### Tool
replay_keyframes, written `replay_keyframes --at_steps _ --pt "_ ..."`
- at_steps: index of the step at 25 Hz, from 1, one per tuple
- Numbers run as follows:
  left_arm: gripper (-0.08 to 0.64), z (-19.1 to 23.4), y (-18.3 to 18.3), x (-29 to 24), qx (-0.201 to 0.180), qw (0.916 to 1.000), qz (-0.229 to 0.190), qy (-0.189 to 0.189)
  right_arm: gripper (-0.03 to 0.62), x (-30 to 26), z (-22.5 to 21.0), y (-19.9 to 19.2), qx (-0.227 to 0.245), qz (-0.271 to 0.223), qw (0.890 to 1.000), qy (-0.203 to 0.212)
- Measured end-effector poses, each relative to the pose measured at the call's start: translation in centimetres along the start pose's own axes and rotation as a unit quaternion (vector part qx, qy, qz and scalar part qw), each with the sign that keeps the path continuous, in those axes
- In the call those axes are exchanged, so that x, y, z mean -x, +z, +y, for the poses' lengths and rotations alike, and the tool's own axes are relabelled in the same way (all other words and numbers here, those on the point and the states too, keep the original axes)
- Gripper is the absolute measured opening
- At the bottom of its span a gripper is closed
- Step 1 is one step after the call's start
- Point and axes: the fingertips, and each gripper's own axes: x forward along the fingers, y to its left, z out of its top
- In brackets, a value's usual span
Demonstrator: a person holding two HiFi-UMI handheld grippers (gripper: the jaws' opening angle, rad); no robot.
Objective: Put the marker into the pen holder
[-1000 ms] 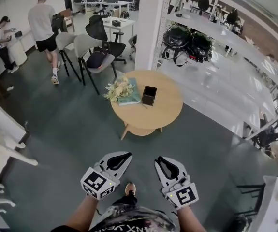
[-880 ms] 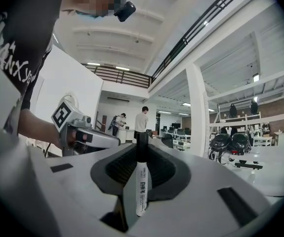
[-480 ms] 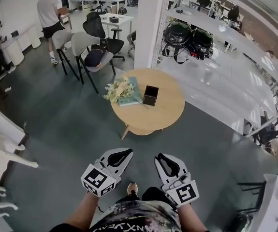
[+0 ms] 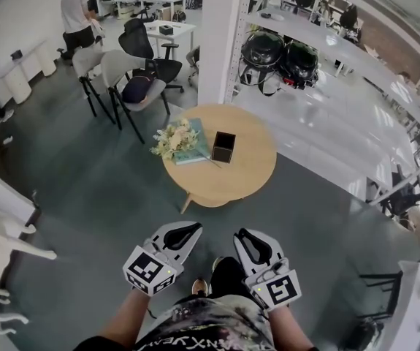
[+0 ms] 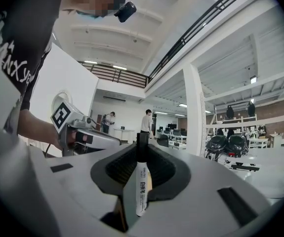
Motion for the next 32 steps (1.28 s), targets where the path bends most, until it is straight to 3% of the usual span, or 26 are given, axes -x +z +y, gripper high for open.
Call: replay_keyframes --at_steps 14,32 --pt "0.023 5.8 -0.5 -4.5 -0.002 0.9999 0.010 0.006 0.064 -5.8 -4.4 -1.4 -0.011 -0.017 1.000 0.000" --pt "0.023 14.1 0.3 -12.6 0.010 0.9992 0.029 0.025 0.064 -14.6 -12.7 -2.4 -0.027 0.003 0.999 0.034"
